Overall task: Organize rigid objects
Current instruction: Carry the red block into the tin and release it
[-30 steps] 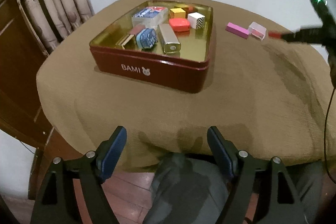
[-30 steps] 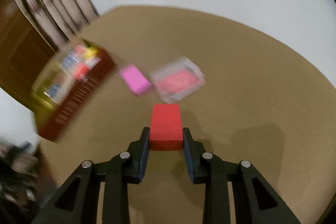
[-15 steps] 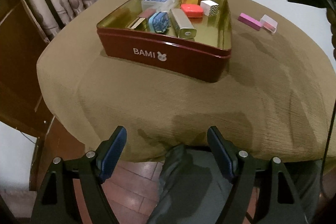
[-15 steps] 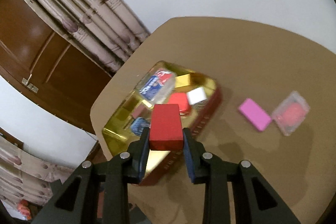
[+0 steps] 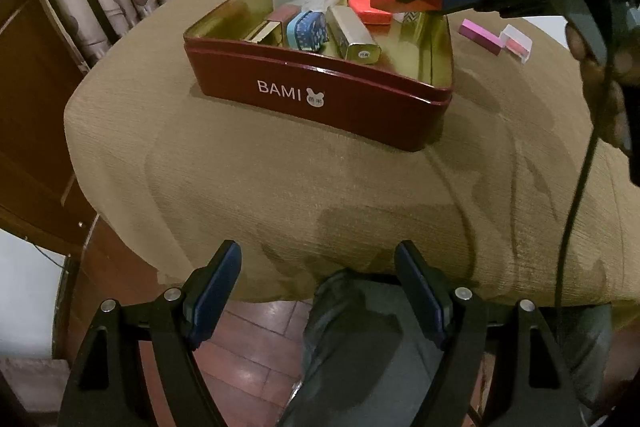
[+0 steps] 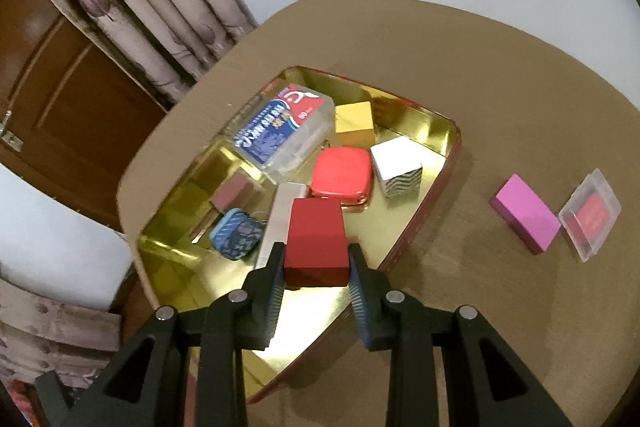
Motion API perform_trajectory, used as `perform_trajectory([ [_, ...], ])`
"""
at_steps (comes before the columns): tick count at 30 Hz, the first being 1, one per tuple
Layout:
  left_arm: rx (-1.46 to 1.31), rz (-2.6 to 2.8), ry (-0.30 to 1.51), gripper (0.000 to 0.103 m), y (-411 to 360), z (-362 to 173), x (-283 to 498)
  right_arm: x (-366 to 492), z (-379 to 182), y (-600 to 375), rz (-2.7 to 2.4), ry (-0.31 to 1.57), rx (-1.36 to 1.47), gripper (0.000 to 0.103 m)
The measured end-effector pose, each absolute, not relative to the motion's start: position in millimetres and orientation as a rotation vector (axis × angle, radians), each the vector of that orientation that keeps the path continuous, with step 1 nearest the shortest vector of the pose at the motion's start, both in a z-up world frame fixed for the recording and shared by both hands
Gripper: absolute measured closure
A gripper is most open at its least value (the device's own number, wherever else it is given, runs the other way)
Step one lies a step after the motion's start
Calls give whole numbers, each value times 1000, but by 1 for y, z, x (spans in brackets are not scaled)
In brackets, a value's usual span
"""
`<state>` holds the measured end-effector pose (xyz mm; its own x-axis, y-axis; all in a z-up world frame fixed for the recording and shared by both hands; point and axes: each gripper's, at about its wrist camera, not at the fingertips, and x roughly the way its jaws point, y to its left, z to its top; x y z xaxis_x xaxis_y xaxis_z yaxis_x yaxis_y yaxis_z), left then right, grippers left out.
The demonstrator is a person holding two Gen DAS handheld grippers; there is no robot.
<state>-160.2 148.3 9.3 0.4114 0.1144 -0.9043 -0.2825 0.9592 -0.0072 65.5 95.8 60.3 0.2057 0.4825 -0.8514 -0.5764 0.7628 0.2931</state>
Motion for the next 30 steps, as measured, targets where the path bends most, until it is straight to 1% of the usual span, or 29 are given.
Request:
perform_trajectory([
  [14, -201, 232, 1150, 28, 151, 5, -159, 64, 54, 114, 659, 1100, -179, 73],
  [22, -209, 226, 1146, 28, 153, 7, -160, 59, 43, 131, 630, 1137, -238, 73],
  [30, -218, 224, 1145, 28, 153, 8, -160, 62, 39, 141, 564, 1136, -294, 73],
])
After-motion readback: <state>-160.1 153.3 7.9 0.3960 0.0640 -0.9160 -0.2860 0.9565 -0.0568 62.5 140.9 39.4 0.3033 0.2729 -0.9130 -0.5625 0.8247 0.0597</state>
